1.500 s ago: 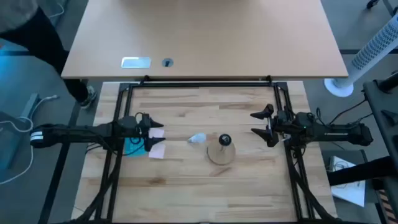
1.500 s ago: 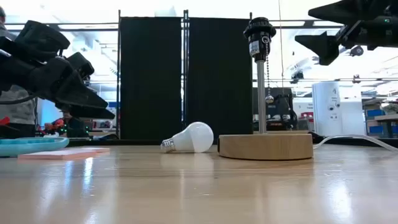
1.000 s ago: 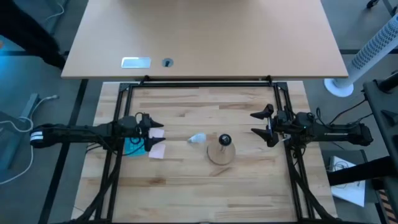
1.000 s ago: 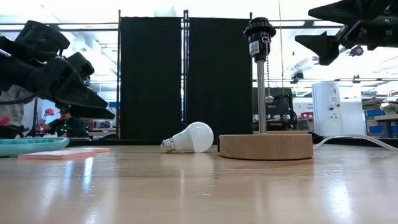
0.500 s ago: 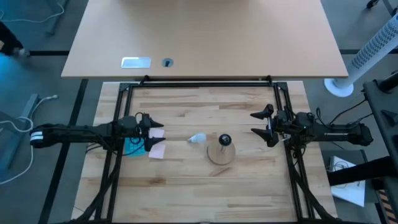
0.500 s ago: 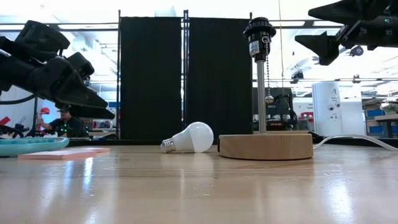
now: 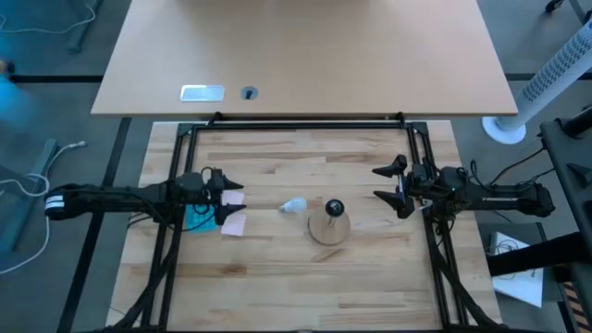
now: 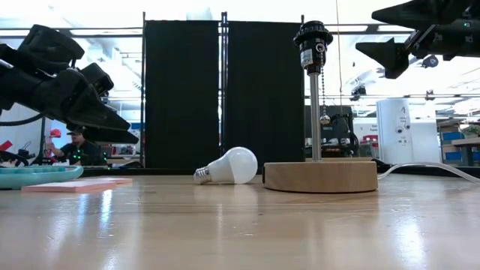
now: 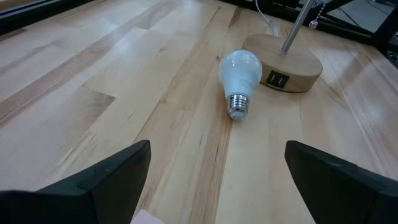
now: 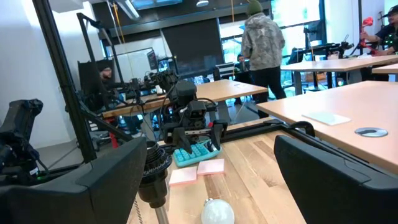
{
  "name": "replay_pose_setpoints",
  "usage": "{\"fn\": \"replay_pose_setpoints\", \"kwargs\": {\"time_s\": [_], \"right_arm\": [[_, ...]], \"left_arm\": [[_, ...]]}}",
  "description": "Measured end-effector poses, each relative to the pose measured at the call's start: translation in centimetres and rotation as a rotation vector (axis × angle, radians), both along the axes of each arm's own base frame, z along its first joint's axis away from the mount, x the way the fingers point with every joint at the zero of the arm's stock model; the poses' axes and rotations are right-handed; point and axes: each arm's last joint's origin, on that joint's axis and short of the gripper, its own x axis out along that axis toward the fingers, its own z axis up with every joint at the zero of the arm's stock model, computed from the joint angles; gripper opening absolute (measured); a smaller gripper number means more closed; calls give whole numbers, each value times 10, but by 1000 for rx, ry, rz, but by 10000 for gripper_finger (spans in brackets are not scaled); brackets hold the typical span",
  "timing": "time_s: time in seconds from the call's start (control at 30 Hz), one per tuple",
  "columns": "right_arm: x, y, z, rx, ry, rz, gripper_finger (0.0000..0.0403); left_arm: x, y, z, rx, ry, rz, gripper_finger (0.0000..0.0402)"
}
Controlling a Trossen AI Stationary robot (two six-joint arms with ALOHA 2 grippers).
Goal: Screw lightbulb
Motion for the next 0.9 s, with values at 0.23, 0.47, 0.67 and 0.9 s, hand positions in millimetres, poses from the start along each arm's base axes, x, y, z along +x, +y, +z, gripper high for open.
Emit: {"fn": "replay_pose_setpoints", "kwargs": {"time_s": [0.23, 0.47, 0.67, 0.9], "right_arm": [[0, 0, 0, 0, 0, 0, 348], [0, 0, 0, 0, 0, 0, 348], [0, 0, 0, 0, -1, 0, 348], [0, 0, 0, 1, 0, 0, 348]], "left_arm": [[0, 0, 0, 0, 0, 0, 362], [1, 1, 2, 10, -21, 35, 362], [1, 1, 3, -32, -38, 51, 362], [7, 3, 40, -624, -500, 162, 362]]}}
